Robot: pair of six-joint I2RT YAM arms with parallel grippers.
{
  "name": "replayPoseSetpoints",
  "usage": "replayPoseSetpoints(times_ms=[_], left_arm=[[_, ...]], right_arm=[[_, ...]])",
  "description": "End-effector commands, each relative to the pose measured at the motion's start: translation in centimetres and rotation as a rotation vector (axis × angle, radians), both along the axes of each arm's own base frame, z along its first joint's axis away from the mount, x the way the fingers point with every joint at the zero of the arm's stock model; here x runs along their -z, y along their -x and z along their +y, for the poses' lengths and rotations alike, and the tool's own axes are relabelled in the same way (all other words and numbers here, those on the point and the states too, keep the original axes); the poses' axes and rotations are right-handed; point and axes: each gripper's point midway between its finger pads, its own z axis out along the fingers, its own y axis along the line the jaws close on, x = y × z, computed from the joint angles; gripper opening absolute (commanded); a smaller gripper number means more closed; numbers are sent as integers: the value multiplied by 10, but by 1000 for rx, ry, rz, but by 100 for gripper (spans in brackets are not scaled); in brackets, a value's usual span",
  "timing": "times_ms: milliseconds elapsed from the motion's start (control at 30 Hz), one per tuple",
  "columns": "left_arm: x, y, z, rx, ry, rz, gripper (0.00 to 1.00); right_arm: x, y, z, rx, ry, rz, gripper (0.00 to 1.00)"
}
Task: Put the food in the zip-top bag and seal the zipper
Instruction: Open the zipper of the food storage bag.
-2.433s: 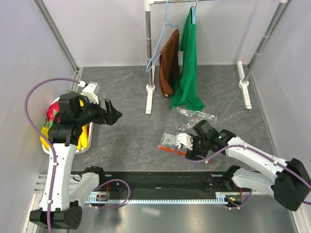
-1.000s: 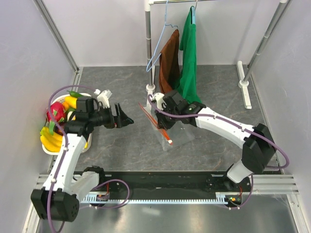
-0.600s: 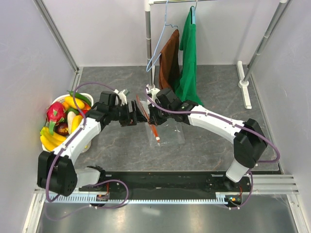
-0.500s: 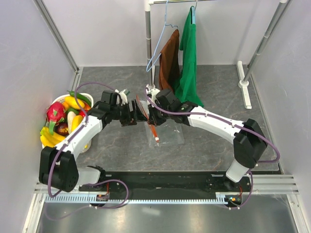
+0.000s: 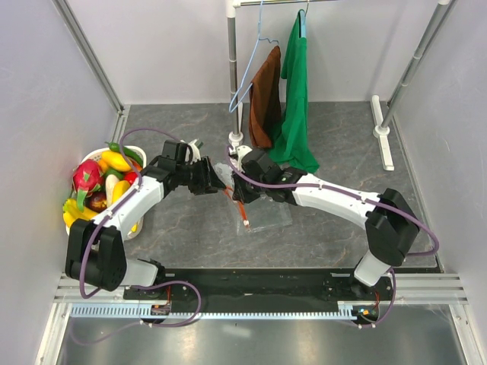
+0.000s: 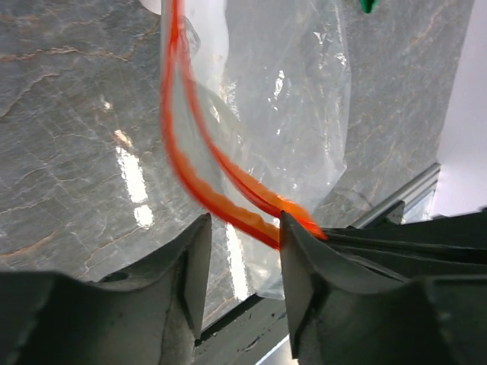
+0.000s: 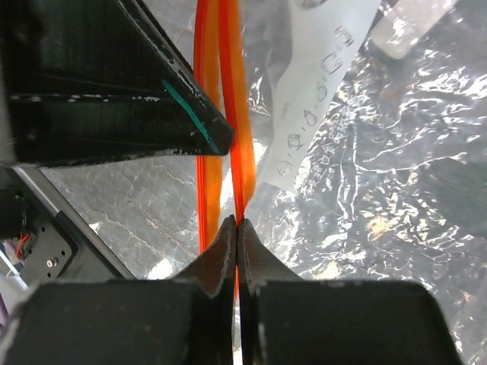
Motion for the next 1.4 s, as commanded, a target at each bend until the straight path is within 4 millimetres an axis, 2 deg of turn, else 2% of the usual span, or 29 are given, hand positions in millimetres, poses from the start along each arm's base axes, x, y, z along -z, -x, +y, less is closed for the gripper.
replayPoseSetpoints(times_ms=[0, 100, 133, 167, 267, 333, 433, 467, 600, 633, 700, 733, 767, 800, 833, 900, 1000, 1033, 1067, 1100, 1133, 1167, 1233, 1333, 1367], left_arm=[[3, -6, 10, -15, -65, -36, 44], [5, -4, 10, -5, -68, -34, 30], [4, -4, 11, -5, -73, -37, 21], [3, -3, 12, 0, -77, -37, 17], [-3, -1, 11, 27, -72, -61, 15], [-8, 5, 5, 77, -42, -71, 2], [-13, 7, 9, 134, -77, -123, 2], [-14, 7, 13, 139, -101, -140, 2], [-13, 11, 37, 180, -231, -201, 2], [-10, 19, 41, 200, -256, -178, 2], [-12, 20, 46, 268, -304, -204, 2], [-8, 26, 49, 293, -322, -180, 2], [-6, 27, 51, 309, -334, -169, 2], [-10, 28, 49, 345, -333, -183, 2], [-12, 29, 46, 377, -335, -196, 2], [-17, 32, 38, 422, -322, -205, 2], [-25, 44, 11, 523, -269, -218, 2], [-27, 52, -3, 571, -251, -225, 2], [-30, 57, -12, 606, -226, -231, 2], [-35, 58, -21, 634, -213, -245, 2], [-38, 64, -31, 670, -202, -254, 2], [-45, 66, -38, 696, -173, -268, 2], [-50, 71, -47, 722, -126, -263, 2], [-63, 78, -61, 754, -47, -263, 2], [-67, 79, -64, 750, -28, -257, 2]], right_arm=[[-42, -14, -5, 80, -70, -93, 0], [-47, -14, -12, 77, -65, -103, 0], [-47, -19, -17, 91, -49, -118, 0], [-46, -19, -23, 98, -27, -122, 0], [-52, -23, -35, 100, -22, -136, 0], [-56, -22, -37, 90, -30, -137, 0], [-60, -20, -42, 65, -15, -149, 0], [-58, -19, -50, 69, 16, -143, 0], [-75, -32, -87, 152, 28, -162, 0], [-75, -31, -95, 158, 32, -159, 0], [-86, -26, -109, 161, 13, -167, 0], [-84, -22, -113, 154, 14, -163, 0], [-93, -15, -117, 142, -4, -179, 0], [-94, -10, -118, 120, -11, -180, 0], [-90, 0, -116, 85, -27, -158, 0], [-97, 12, -118, 60, -60, -161, 0], [-94, 34, -112, -28, -106, -113, 0], [-88, 40, -111, -54, -105, -96, 2], [-85, 44, -110, -68, -110, -79, 10], [-81, 45, -110, -70, -102, -74, 21], [-80, 42, -110, -65, -101, -86, 23], [-78, 36, -110, -48, -91, -98, 31], [-79, 29, -106, -40, -93, -117, 33], [-71, 16, -98, -28, -66, -124, 31], [-62, 13, -93, -30, -53, -102, 32]])
